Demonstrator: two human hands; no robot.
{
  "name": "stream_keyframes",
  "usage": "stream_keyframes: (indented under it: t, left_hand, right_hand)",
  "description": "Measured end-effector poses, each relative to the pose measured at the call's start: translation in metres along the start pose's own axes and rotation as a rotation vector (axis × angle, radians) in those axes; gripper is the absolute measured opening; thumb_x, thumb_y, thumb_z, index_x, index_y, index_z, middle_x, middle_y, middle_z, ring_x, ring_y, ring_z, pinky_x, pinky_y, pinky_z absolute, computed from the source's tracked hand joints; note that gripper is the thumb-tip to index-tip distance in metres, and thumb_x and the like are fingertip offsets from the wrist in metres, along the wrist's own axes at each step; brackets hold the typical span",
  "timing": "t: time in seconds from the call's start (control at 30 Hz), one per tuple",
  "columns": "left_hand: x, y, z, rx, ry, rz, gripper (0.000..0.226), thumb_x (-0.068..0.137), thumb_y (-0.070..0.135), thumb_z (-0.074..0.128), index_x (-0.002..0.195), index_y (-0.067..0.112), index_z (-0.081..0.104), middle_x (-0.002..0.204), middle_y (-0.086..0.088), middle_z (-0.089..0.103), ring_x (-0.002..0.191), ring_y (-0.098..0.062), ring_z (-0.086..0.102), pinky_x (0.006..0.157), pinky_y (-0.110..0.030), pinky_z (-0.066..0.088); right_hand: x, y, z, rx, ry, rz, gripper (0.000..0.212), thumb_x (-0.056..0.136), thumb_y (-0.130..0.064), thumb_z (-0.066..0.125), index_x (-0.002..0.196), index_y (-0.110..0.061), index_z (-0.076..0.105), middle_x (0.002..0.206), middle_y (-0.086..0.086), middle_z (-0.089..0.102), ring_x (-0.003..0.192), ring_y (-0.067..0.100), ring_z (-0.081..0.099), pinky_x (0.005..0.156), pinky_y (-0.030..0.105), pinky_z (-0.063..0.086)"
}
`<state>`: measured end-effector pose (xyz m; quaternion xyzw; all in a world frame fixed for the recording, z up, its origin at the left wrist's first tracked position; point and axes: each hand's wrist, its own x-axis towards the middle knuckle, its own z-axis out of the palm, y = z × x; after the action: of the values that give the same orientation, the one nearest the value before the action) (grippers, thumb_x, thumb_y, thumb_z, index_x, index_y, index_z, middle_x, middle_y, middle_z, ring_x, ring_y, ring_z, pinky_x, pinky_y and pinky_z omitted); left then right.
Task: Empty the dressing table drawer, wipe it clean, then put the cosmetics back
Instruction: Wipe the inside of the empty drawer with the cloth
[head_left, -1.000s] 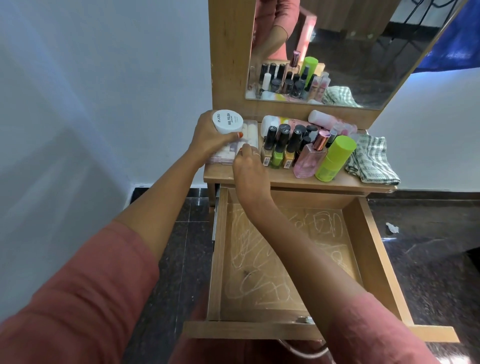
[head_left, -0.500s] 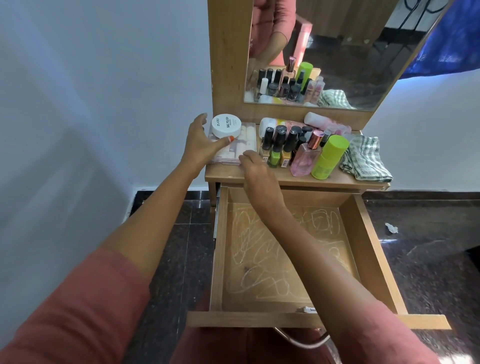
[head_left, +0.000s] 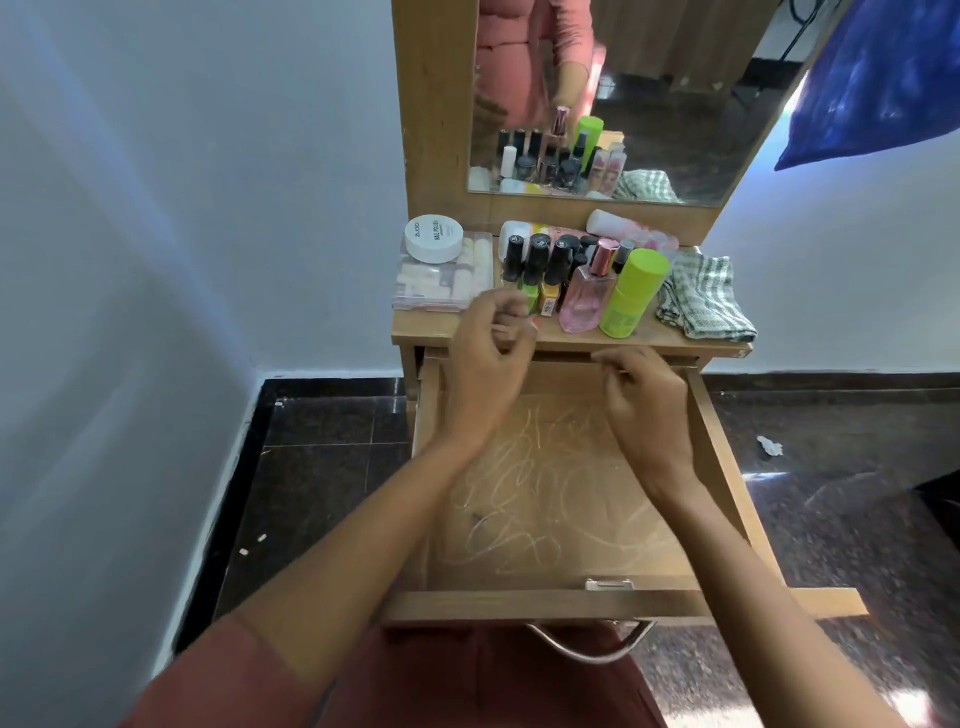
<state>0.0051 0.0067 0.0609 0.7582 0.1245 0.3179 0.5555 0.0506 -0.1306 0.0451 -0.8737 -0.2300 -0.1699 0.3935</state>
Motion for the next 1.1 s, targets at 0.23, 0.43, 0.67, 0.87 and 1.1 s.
stream_keyframes:
  t: [0.23, 0.43, 0.67, 0.87, 1.1]
  left_hand:
    - [-0.018, 0.023, 0.086, -0.096, -0.161, 0.042, 0.016, 0.083, -0.004, 0.056, 0.096, 0.0, 0.064, 0.092, -0.012, 0.066, 0.077, -0.01, 0.057, 0.072, -0.011, 0.046]
    - [-0.007, 0.037, 0.15, -0.028, -0.231, -0.052, 0.026, 0.085, -0.003, 0.05, 0.108, -0.001, 0.061, 0.11, -0.015, 0.063, 0.102, -0.025, 0.057, 0.089, -0.024, 0.042]
    - [0.014, 0.024, 0.188, 0.236, -0.169, -0.122, 0.034, 0.085, 0.003, 0.048, 0.119, 0.002, 0.052, 0.126, -0.012, 0.052, 0.121, -0.025, 0.044, 0.101, -0.026, 0.024]
    - [0.02, 0.021, 0.197, 0.241, -0.16, -0.168, 0.033, 0.088, 0.006, 0.049, 0.12, 0.002, 0.049, 0.128, -0.014, 0.049, 0.121, -0.026, 0.043, 0.104, -0.033, 0.031]
    - [0.018, 0.024, 0.195, 0.179, -0.136, -0.229, 0.031, 0.086, 0.004, 0.048, 0.117, 0.002, 0.055, 0.128, -0.013, 0.05, 0.122, -0.025, 0.043, 0.104, -0.028, 0.023]
  right_hand:
    - [0.025, 0.043, -0.045, 0.126, 0.178, 0.332, 0.021, 0.082, 0.0, 0.052, 0.092, -0.004, 0.07, 0.088, 0.011, 0.068, 0.083, 0.018, 0.061, 0.076, 0.01, 0.044]
    - [0.061, 0.081, -0.062, 0.144, 0.196, 0.479, 0.021, 0.084, -0.008, 0.058, 0.103, -0.004, 0.066, 0.098, 0.012, 0.068, 0.084, 0.011, 0.058, 0.064, 0.002, 0.042]
    - [0.09, 0.105, -0.053, 0.012, 0.124, 0.575, 0.032, 0.082, -0.027, 0.062, 0.109, -0.009, 0.061, 0.115, 0.014, 0.062, 0.109, 0.028, 0.056, 0.097, 0.036, 0.044]
    - [0.102, 0.108, -0.052, -0.019, 0.009, 0.637, 0.048, 0.082, -0.032, 0.064, 0.117, 0.0, 0.057, 0.118, 0.016, 0.062, 0.112, 0.029, 0.056, 0.099, 0.038, 0.043]
    - [0.111, 0.112, -0.061, 0.119, -0.064, 0.793, 0.033, 0.072, -0.022, 0.075, 0.094, 0.002, 0.068, 0.086, 0.013, 0.063, 0.078, 0.021, 0.06, 0.063, 0.029, 0.051]
